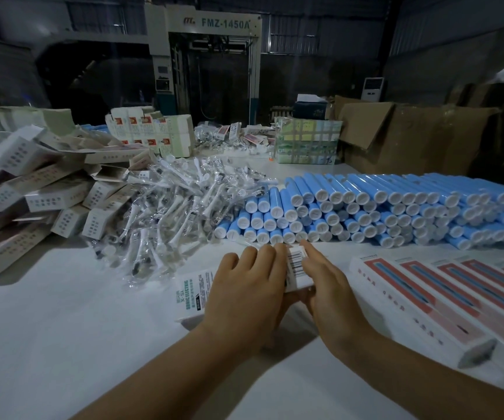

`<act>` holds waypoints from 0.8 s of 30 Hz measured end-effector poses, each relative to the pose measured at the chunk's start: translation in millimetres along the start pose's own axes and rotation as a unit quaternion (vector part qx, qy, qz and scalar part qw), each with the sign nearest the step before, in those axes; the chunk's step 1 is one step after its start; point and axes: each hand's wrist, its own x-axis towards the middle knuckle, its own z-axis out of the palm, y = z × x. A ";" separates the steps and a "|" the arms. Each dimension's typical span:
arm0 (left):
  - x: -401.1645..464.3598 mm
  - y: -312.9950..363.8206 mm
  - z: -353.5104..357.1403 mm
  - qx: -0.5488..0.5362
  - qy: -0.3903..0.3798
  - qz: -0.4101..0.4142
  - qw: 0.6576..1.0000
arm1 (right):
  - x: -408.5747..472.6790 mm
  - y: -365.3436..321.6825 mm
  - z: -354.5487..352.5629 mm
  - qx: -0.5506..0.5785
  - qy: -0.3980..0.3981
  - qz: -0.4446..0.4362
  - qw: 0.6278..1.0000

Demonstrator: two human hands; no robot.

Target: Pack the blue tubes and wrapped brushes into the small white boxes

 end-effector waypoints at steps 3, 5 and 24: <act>3.0 -4.6 -1.9 -0.024 0.009 -0.032 0.999 | 0.8 -0.9 -2.2 -0.034 -0.012 -0.030 0.999; 4.8 -6.4 -2.0 -0.035 0.011 -0.049 0.998 | -0.8 -0.4 -1.8 -0.081 0.009 -0.064 0.995; 1.8 -8.1 -4.6 -0.013 0.014 -0.073 0.997 | -5.8 -7.0 -3.9 -0.234 0.022 -0.188 0.954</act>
